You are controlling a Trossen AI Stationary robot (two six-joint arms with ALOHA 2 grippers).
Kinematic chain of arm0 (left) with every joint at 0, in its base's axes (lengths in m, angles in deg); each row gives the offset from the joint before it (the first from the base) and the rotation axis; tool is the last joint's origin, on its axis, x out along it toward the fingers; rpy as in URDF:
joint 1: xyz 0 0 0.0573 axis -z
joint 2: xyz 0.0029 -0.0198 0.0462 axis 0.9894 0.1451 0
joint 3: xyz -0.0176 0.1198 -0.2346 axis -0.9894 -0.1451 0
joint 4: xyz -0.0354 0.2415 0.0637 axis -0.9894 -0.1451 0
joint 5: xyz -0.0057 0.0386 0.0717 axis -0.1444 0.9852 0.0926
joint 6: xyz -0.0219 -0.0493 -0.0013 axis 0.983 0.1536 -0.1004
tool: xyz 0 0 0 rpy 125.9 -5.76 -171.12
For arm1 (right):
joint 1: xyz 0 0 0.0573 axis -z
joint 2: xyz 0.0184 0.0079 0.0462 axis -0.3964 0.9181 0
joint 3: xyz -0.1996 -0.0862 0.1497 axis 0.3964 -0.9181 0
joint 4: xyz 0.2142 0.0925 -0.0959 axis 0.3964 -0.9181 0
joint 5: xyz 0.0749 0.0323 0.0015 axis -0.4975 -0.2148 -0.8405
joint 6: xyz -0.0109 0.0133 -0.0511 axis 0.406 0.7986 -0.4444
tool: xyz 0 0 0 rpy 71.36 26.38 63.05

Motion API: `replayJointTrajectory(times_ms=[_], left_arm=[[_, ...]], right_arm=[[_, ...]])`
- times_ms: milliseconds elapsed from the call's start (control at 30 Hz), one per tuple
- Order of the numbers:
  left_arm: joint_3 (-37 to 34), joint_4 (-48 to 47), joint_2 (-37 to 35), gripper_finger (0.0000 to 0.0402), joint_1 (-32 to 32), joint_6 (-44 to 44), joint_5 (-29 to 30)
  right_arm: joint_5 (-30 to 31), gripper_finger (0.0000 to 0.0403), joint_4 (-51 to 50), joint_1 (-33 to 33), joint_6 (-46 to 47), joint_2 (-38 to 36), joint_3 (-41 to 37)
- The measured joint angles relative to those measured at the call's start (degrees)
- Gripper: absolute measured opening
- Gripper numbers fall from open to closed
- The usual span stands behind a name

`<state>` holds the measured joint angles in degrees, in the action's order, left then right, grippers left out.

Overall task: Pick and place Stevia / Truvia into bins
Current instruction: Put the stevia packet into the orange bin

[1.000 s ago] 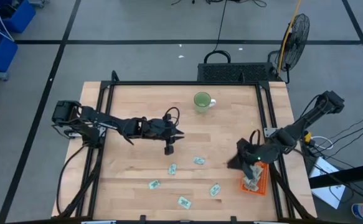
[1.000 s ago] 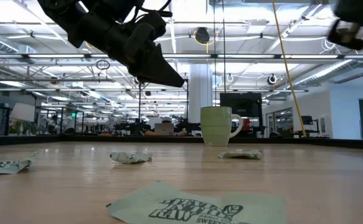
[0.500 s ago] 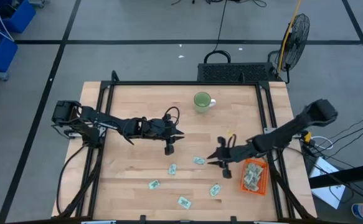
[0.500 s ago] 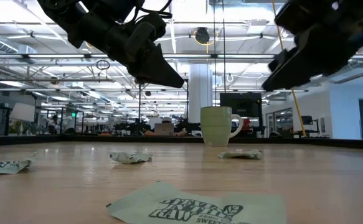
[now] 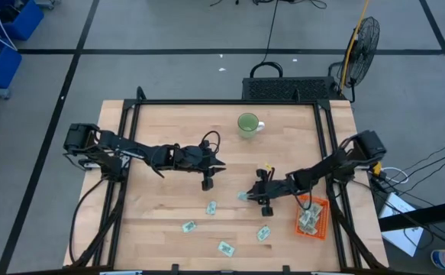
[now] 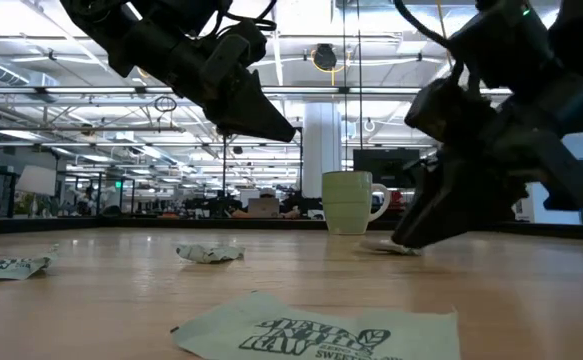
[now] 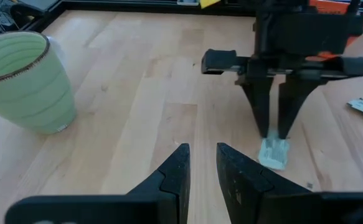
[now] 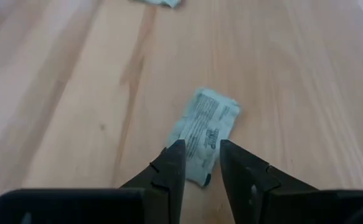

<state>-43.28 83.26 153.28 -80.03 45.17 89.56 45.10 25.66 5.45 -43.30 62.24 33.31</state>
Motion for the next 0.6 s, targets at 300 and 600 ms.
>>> replayJointTrajectory(times_ms=[300,600], left_arm=[[0.0,-1.3,0.0,0.0085,0.0,0.0,-0.8],[0.0,-1.6,0.0,0.0085,0.0,0.0,-0.9]], right_arm=[[0.1,0.0085,-1.9,0.3,-0.6,1.1,0.1],[0.0,0.0007,-3.3,0.3,-1.1,-1.6,-0.1]])
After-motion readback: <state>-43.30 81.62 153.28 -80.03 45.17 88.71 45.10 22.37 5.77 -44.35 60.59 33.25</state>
